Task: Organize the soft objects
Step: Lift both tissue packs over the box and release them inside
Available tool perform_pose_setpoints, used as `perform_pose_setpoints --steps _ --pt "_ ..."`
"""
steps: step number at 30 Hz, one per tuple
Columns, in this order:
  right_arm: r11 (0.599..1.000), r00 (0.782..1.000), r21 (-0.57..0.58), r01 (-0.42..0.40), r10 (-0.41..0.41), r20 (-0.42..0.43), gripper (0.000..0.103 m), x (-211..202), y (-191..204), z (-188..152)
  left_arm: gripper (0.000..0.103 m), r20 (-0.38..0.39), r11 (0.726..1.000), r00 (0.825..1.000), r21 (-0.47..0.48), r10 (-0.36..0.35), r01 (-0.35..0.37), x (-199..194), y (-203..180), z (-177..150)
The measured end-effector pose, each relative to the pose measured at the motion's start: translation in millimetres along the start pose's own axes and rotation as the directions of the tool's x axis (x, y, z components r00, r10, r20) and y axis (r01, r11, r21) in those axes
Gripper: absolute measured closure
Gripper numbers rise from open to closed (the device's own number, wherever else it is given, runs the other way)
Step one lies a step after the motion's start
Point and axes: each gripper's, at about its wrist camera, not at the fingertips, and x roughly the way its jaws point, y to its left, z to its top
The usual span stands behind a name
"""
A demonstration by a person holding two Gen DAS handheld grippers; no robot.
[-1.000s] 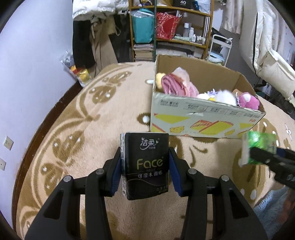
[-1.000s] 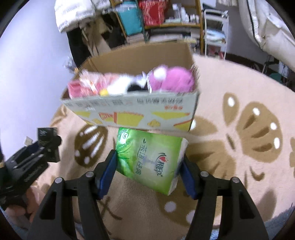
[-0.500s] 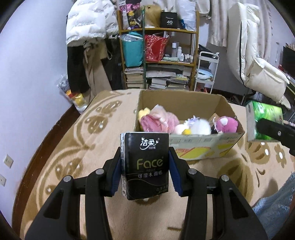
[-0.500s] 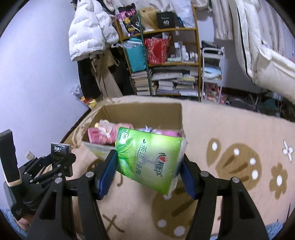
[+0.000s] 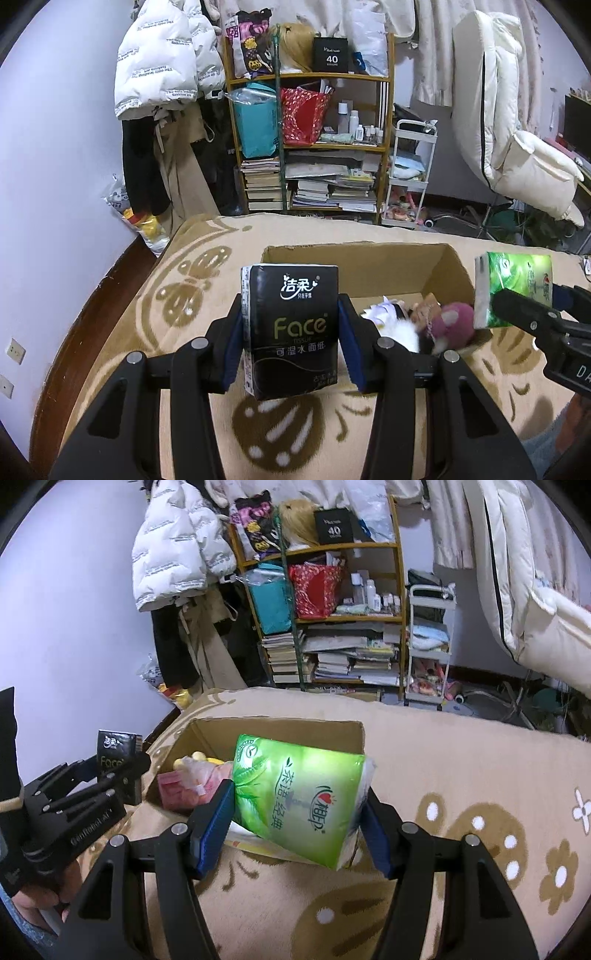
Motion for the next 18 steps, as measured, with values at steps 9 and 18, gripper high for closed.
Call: perform_pose_setpoints --steps 9,18 --pt "0.999 0.999 0.035 -0.026 0.028 -0.045 0.034 39.1 -17.8 1.3 0.058 0.004 1.000 1.000 0.027 0.001 -0.001 27.3 -9.5 7.3" --pt "0.997 0.996 0.030 -0.070 0.072 -0.056 0.032 58.9 -15.4 1.4 0.057 -0.095 0.996 0.995 0.084 -0.026 0.034 61.9 -27.0 3.0"
